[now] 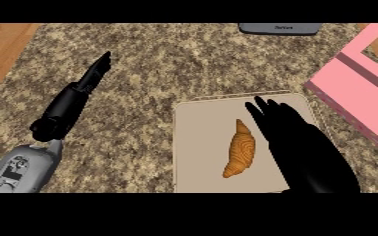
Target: Pick the croissant from the tray and place it in the cardboard box
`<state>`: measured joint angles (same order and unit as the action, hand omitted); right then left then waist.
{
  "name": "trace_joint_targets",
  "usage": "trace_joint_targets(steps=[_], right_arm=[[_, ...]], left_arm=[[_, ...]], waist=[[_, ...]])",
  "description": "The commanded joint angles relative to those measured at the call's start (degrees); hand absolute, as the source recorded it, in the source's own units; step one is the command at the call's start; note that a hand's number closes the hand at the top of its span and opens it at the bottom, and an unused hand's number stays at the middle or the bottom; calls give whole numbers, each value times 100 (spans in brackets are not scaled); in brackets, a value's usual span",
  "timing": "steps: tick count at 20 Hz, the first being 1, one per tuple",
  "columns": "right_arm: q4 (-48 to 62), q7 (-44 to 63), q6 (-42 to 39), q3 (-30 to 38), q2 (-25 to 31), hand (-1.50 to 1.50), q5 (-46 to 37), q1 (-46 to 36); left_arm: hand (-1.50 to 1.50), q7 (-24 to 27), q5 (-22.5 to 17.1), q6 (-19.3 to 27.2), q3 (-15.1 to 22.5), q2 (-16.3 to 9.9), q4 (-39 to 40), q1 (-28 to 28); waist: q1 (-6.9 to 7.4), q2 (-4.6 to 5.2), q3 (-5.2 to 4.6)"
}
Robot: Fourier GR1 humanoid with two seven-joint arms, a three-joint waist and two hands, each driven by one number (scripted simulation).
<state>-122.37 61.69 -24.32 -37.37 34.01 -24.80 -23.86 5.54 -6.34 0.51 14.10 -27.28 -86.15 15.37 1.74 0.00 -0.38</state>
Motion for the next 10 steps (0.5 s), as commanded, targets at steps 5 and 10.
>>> trace_joint_targets(steps=[5,10], right_arm=[[1029,1835,-709,-609,-1182,-150,102,-695],[1411,2194,-690,-759,-1750,-150,72,-756]], left_arm=[[0,-52,-50,-85,-124,28,66,24],[0,-70,73,-37,-124,32,-32,-30]], waist=[[-71,-13,10],[-128,-36,18]])
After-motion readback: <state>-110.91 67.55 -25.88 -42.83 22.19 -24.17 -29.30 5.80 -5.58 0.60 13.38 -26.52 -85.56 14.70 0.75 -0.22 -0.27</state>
